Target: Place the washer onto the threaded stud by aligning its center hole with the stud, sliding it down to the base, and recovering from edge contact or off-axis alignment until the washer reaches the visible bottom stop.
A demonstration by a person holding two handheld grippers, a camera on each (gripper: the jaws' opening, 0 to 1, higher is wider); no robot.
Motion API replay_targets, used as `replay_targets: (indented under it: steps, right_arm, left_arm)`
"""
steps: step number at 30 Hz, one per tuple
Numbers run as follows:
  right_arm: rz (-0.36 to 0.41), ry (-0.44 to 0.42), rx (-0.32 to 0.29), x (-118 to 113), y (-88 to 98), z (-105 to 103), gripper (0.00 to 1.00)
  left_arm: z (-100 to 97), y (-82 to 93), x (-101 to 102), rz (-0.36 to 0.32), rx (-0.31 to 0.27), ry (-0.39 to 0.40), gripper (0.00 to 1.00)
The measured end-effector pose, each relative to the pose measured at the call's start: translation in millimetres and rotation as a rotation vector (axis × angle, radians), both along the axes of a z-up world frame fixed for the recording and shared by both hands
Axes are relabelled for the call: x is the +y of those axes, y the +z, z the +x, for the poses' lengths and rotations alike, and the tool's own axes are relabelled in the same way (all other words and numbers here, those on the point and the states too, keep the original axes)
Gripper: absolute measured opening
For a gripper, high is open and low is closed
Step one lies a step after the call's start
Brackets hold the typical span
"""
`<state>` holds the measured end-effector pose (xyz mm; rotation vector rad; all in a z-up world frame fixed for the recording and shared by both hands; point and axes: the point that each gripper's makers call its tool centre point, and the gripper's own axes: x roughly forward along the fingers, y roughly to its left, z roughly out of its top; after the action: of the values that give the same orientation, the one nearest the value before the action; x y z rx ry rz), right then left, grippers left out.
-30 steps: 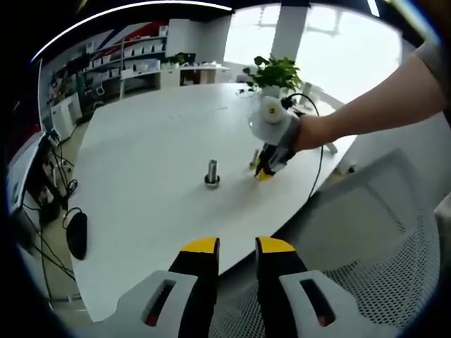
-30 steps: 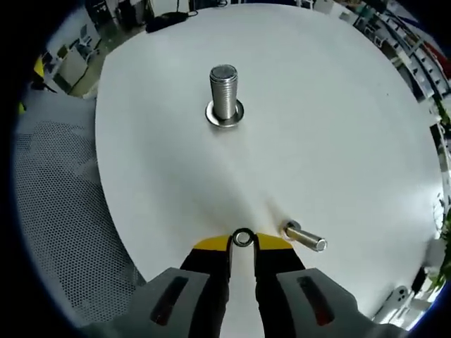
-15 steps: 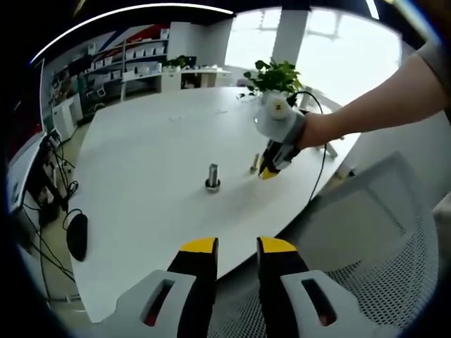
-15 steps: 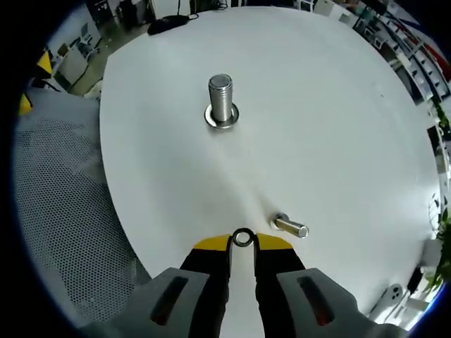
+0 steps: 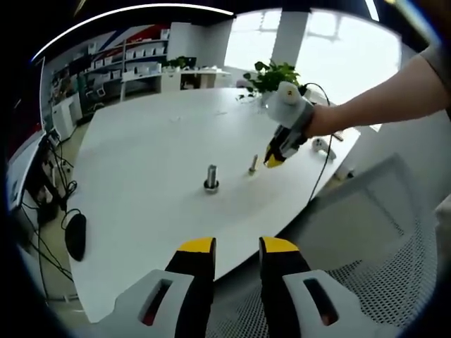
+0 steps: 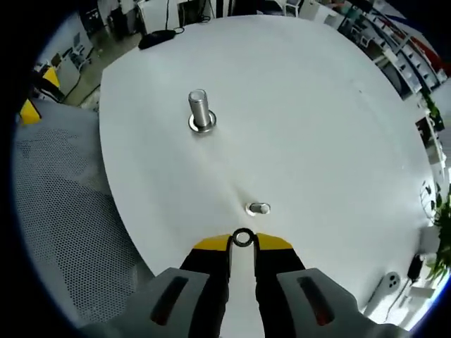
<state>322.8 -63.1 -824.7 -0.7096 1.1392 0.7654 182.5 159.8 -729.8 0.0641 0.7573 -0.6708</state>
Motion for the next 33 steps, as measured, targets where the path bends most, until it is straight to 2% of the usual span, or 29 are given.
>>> replay_targets:
  steps: [6,14,19,33]
  right_arm:
    - [0.009,-0.006,-0.019,-5.1,5.5,5.1,0.14]
    - [0.028,0.045,-0.040,12.4,11.9,14.5,0.14]
    - [0.017,0.071,-0.053,15.5,13.4,19.2,0.14]
    - [0.014,0.072,-0.038,18.9,8.7,23.7,0.14]
  left_arm:
    - [0.0,-0.3,1.2,0.006,-0.002,0.003,0.22]
    - [3.1,0.4,2.8,0.007,-0.011,0.012,0.21]
    - [2.3,-0.5,2.6,0.012,-0.007,0.010,0.21]
    - [0.9,-1.9,3.3,0.022,-0.001,0.010,0.21]
